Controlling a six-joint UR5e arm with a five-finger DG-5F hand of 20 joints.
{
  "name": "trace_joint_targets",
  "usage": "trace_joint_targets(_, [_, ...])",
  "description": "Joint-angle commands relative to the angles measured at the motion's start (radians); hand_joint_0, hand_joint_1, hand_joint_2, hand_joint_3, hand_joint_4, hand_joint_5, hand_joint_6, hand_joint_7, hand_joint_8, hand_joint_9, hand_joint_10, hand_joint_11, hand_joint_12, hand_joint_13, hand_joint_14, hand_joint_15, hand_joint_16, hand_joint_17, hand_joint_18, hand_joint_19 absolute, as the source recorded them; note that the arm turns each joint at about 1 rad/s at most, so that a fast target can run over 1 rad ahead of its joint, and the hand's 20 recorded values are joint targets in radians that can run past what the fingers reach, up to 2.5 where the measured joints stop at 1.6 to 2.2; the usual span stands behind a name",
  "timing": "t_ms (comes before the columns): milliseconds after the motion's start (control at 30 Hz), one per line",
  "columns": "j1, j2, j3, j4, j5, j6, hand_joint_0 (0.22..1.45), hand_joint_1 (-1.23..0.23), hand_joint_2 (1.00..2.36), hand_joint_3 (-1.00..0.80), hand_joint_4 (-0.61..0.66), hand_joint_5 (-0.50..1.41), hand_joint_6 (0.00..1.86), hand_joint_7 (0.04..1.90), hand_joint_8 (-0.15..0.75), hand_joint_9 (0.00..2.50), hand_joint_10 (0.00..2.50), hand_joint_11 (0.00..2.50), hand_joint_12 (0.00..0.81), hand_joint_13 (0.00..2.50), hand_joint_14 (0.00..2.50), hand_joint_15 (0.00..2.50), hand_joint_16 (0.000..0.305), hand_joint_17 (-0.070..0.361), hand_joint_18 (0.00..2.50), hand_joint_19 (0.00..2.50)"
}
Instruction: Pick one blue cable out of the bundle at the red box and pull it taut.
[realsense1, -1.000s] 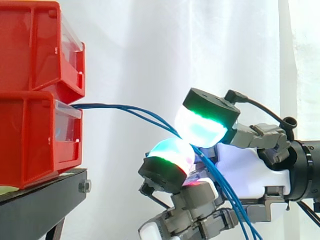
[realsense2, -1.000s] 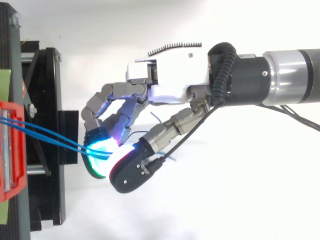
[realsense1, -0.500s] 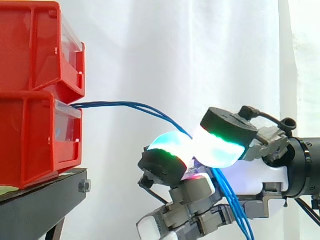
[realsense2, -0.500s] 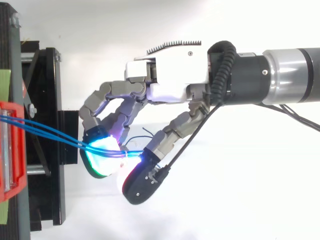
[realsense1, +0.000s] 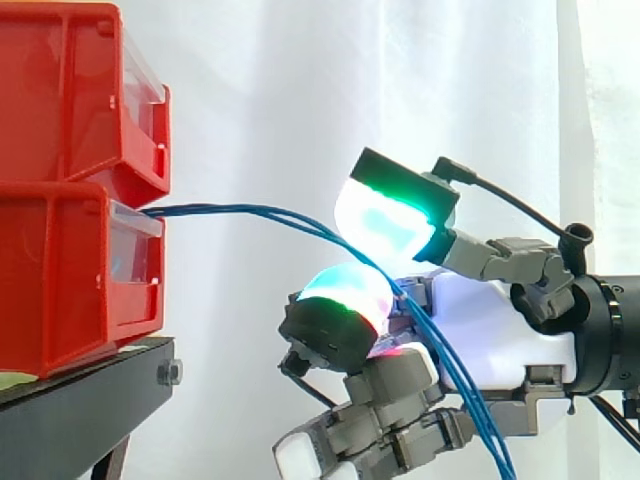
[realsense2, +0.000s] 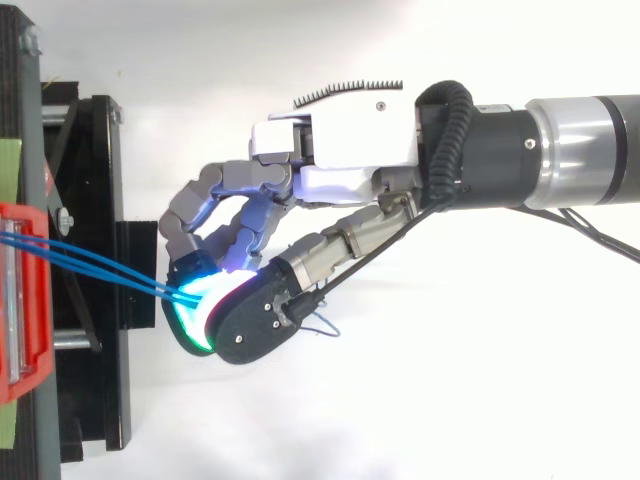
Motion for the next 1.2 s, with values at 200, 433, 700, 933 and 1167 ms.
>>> trace_joint_targets(200, [0.0, 0.0, 0.001, 0.0, 0.0, 0.0, 0.6, -0.76, 1.01, -0.27, 0.12, -0.15, 0.92, 1.13, 0.334, 1.04, 0.01, 1.23, 0.373, 0.65, 0.01, 0.4, 0.055, 0.124, 0.54, 0.44])
trace_joint_targets(433, [0.0, 0.0, 0.001, 0.0, 0.0, 0.0, 0.65, -0.84, 1.01, -0.26, 0.09, -0.15, 0.92, 1.16, 0.309, 1.0, 0.02, 1.25, 0.355, 0.65, 0.02, 0.4, 0.051, 0.115, 0.55, 0.42])
trace_joint_targets(700, [0.001, 0.0, 0.001, 0.0, 0.0, 0.0, 0.79, -0.95, 1.0, -0.5, 0.0, -0.16, 0.92, 1.2, 0.305, 0.96, 0.01, 1.18, 0.353, 0.64, 0.01, 0.34, 0.05, 0.112, 0.58, 0.32])
trace_joint_targets(933, [0.001, 0.0, 0.001, 0.0, 0.0, -0.002, 0.78, -0.96, 1.0, -0.5, 0.0, -0.16, 0.92, 1.16, 0.298, 0.97, 0.01, 1.16, 0.349, 0.64, 0.01, 0.34, 0.049, 0.11, 0.6, 0.29])
trace_joint_targets(1167, [0.0, 0.0, 0.001, 0.0, 0.0, -0.002, 0.56, -1.03, 1.0, -0.5, 0.07, -0.15, 0.92, 1.09, 0.306, 0.98, 0.01, 1.19, 0.353, 0.63, 0.01, 0.36, 0.05, 0.112, 0.58, 0.34])
